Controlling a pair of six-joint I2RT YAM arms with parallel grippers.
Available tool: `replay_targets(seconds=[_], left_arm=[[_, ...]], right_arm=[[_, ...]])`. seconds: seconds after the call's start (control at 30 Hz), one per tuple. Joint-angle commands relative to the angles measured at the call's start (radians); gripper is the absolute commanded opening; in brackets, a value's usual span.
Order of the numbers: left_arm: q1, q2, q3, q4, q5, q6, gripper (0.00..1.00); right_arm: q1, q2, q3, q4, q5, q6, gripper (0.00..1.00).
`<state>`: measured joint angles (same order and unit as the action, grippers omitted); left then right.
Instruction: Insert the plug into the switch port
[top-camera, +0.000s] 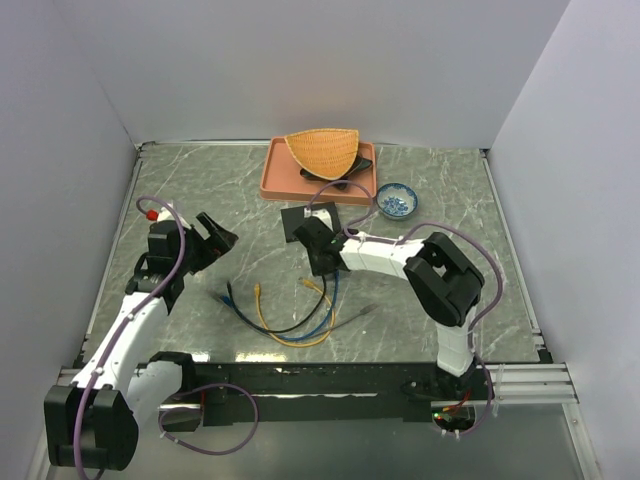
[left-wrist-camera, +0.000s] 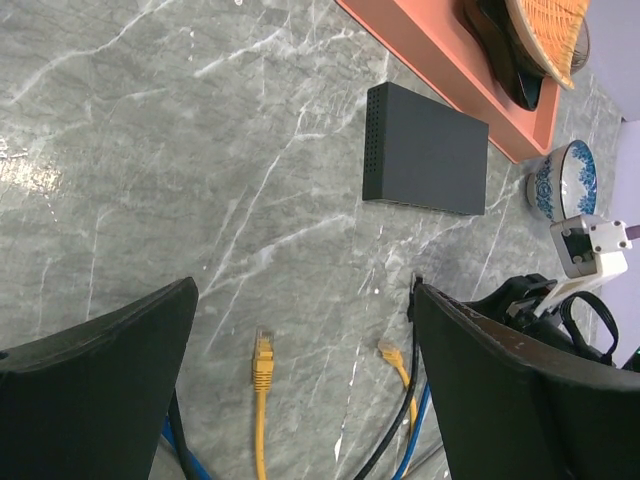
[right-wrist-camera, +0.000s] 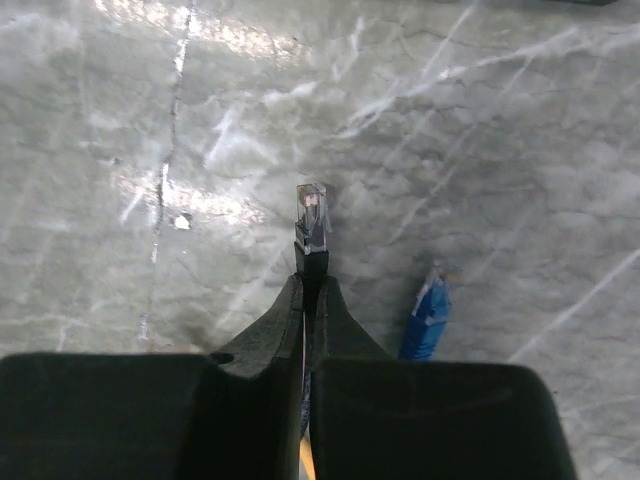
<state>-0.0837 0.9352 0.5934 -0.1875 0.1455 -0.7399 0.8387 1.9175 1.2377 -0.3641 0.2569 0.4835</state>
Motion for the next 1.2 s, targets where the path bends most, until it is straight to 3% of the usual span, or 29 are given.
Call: replay_targets(seconds=[0.0,0.17,0.27,0.37,0.47,0.6,0.77,0.93,1.0,1.17], left_arm=[[-0.001,-0.029,0.043,-0.004,-0.012,0.023,0.96],[-0.001,-0.050,0.043,-0.007,-0.011,0.024,0.96],[-0.001,-0.064,0.040,-0.004,-0.006,0.020,0.96],[-0.001,-0.078,0.039,0.000,-0.006,0.016,0.96],[-0.001,-0.090,0.043,-0.001,-0.001,0.013,0.96],[-0.001,-0.116,0.046,-0.001,0.000,0.010,0.96],[-0.001,-0.170,0.039,-0.001,0.002,0.008,0.96],[-0.001,-0.229,0.051,-0.029,-0.014,0.013,0.96],[-0.001,-0.283,0.036,0.017,0.015,0.019,0.96],[-0.001,-0.386,-0.058,0.269,0.246,0.013,0.96]], right_arm=[[-0.006,-0.149,0.016,-0.082,0.087,-0.060,0.00],[-0.036,-0.509,-0.007,-0.084,0.175,-0.132,0.00],[-0.039,-0.832,-0.059,0.005,0.162,-0.248,0.00],[-0.041,-1.027,-0.121,0.112,0.128,-0.342,0.01],[-0.041,-1.123,-0.159,0.154,0.085,-0.413,0.06],[-0.041,-1.117,-0.164,0.114,-0.030,-0.454,0.03],[-0.041,-1.007,-0.165,0.064,-0.327,-0.483,0.00],[-0.039,-0.907,-0.285,0.152,-0.447,-0.575,0.00],[-0.041,-0.856,-0.314,0.194,-0.502,-0.603,0.00],[-0.041,-0.701,-0.290,0.185,-0.695,-0.655,0.00]])
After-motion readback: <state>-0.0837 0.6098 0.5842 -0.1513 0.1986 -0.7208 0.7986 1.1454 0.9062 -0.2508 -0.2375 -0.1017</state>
